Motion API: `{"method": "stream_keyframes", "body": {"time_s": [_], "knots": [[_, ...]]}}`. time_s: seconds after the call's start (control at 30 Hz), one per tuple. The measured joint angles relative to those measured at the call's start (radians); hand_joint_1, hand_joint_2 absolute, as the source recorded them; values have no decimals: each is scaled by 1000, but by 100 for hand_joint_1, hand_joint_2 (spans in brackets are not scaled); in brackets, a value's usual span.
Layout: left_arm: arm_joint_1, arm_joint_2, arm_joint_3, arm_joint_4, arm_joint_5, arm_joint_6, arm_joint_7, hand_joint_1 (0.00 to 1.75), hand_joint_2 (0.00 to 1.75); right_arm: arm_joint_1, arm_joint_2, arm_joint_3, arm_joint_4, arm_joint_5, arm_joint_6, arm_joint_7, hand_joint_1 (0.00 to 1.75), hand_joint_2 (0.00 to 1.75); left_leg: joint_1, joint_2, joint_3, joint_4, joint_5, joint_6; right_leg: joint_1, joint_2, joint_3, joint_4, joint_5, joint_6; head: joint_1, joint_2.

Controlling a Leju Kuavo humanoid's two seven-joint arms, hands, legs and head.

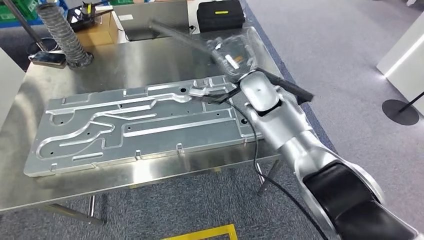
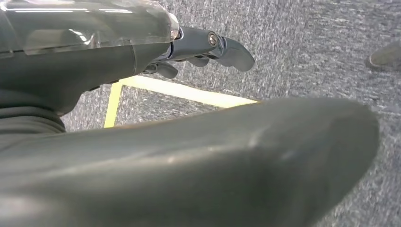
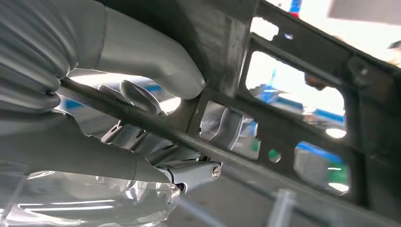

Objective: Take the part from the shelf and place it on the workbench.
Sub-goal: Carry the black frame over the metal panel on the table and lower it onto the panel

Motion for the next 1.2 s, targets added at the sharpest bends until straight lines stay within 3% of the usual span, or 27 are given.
{"method": "stream_keyframes", "body": {"time_s": [0.07, 0.1, 0.17, 0.2, 0.23, 0.27, 0.3, 0.33, 0.4, 0.47, 0.57, 0.63, 0.7, 0.73, 0.77, 0.83, 0.87, 0.93, 1.03, 1.1, 1.2], "knots": [[-4, -1, 0, 0, 3, 2, 0, 0, 0, -18, 46, 51, 35, 0, 2, -14, 175, 175, 5, 0, 6, -6, 0, 8, 0, -5, -8, 23, -21, 10, 0, 0], [-6, -2, 0, 0, 5, 3, -1, 0, 0, -26, 71, 77, 54, 0, 3, -24, 175, 175, 8, 1, 10, -10, -2, 12, 0, -7, -26, 63, -44, 14, 0, 0], [-9, -5, 0, 0, 8, 5, -5, 0, 0, -34, 117, 124, 92, 0, 1, -44, 175, 175, 8, 1, 14, -10, -8, 18, -3, -10, -98, 196, -102, 18, 0, 0], [-10, -6, 0, 0, 9, 5, -8, 0, 0, -33, 136, 143, 108, -1, 0, -54, 175, 175, 8, 1, 15, -9, -12, 19, -5, -10, -136, 260, -120, 20, 0, 0], [-10, -7, 0, 0, 10, 5, -11, 0, 0, -29, 153, 157, 122, -2, -2, -66, 175, 175, 7, -1, 17, -8, -15, 19, -6, -11, -162, 294, -119, 20, 0, 0], [-8, -8, 0, 0, 8, 5, -15, 0, 0, -25, 169, 168, 135, -4, -5, -80, 175, 175, 7, -3, 19, -5, -20, 19, -7, -11, -169, 290, -97, 20, 0, 0], [-7, -9, 0, 0, 4, 4, -18, 0, 0, -22, 182, 175, 146, -9, -8, -98, 175, 175, 7, -6, 23, -2, -25, 18, -7, -11, -155, 244, -59, 16, 0, 0], [-6, -12, 0, 0, -1, 3, -22, 0, 0, -17, 193, 181, 155, -15, -11, -115, 175, 175, 6, -9, 28, 0, -30, 16, -5, -12, -127, 172, -13, 9, 0, 0], [-5, -18, -4, 2, -13, -2, -29, 0, 0, -5, 208, 191, 173, -25, -19, -144, 175, 175, 3, -13, 34, 5, -38, 9, 1, -13, -75, 49, 42, -6, 0, 0], [-4, -22, -11, 3, -23, -4, -35, 0, 0, 17, 217, 201, 189, -30, -26, -166, 175, 175, 5, -14, 37, 4, -42, 0, 7, -13, -58, 10, 46, -13, 0, 0], [-4, -23, -20, 3, -35, -6, -46, 0, 0, 56, 221, 212, 212, -38, -28, -190, 175, 175, 6, -11, 39, 13, -56, -14, 0, -14, -42, -12, 51, -19, 0, 0], [-3, -25, -24, 3, -40, -6, -53, 0, 0, 81, 222, 221, 225, -42, -28, -200, 175, 175, 9, -6, 6, 93, -104, -22, -8, -16, -30, -25, 55, -23, 0, 0], [-2, -25, -27, 3, -45, -6, -60, 0, 0, 103, 220, 229, 235, -52, -30, -208, 175, 175, 14, -4, -54, 222, -159, -32, -10, -16, -27, -25, 53, -24, 0, 0], [0, -25, -28, 3, -48, -6, -63, 0, 44, 114, 218, 230, 238, -59, -33, -212, 131, 131, 18, -3, -73, 263, -168, -37, -11, -15, -24, -25, 51, -22, 0, 0], [1, -25, -29, 3, -51, -6, -66, 0, 87, 122, 215, 231, 241, -66, -36, -215, 87, 87, 22, -2, -74, 268, -159, -41, -13, -14, -21, -24, 49, -20, 0, 0], [2, -25, -29, 3, -54, -6, -70, 0, 175, 133, 211, 231, 246, -75, -43, -218, 0, 0, 30, 0, -16, 164, -99, -49, -20, -8, -12, -20, 41, -10, 0, 0], [1, -25, -29, 3, -55, -6, -70, 0, 175, 135, 209, 231, 248, -78, -47, -219, 0, 0, 32, 0, 23, 94, -77, -52, -22, -6, -9, -16, 37, -3, 0, 0], [-3, -26, -31, 3, -57, -6, -71, 0, 175, 139, 204, 231, 253, -83, -53, -220, 0, 0, 30, -3, 73, 9, -61, -44, -22, 1, -5, -10, 29, 12, 0, 0], [-6, -27, -37, 3, -65, 0, -68, 0, 175, 151, 195, 229, 259, -94, -60, -216, 0, 0, 25, -4, 82, -1, -63, -18, -23, 5, 1, -13, 28, 31, 0, 0], [-8, -27, -42, 3, -73, 5, -65, 0, 175, 155, 190, 228, 262, -96, -62, -211, 0, 0, 25, -1, 83, -4, -58, -3, -26, 0, -11, 23, 1, 39, 0, 0], [-10, -27, -47, 3, -78, 12, -67, 0, 44, 184, 183, 230, 275, -95, -59, -203, 0, 0, 20, 0, 70, -5, -51, 11, -25, -10, -103, 215, -104, 41, 0, 0]]}}
